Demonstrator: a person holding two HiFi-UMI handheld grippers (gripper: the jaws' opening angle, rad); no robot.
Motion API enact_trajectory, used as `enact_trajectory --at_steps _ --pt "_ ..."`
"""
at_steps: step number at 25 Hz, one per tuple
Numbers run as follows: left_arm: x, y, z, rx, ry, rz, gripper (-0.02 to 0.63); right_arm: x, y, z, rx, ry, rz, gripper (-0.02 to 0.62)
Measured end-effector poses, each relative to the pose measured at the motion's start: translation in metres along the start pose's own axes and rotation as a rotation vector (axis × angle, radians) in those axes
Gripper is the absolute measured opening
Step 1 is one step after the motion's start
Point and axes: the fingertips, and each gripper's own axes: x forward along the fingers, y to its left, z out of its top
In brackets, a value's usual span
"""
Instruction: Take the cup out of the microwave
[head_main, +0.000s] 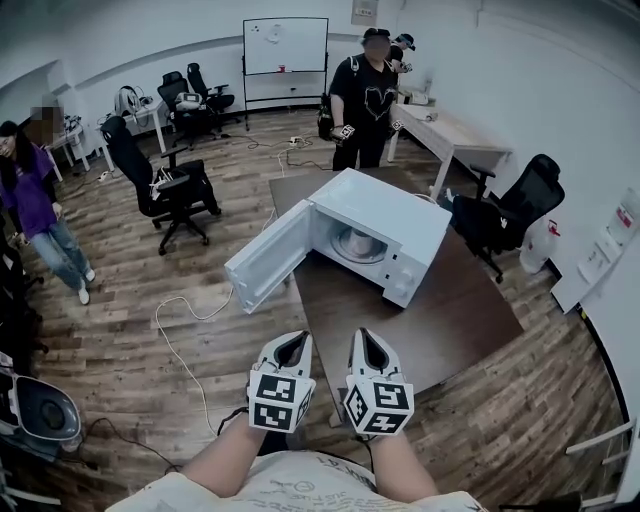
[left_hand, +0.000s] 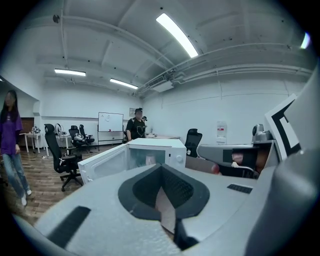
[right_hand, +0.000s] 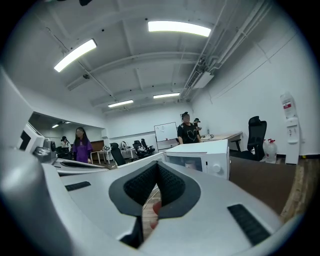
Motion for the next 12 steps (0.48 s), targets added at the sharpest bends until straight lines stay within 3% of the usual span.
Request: enact_trajectory --at_steps 12 --pt "0.092 0.017 0.018 0.004 0.005 -0.099 0.011 0.071 -0.038 -0.002 0.000 0.029 -0.081 0.014"
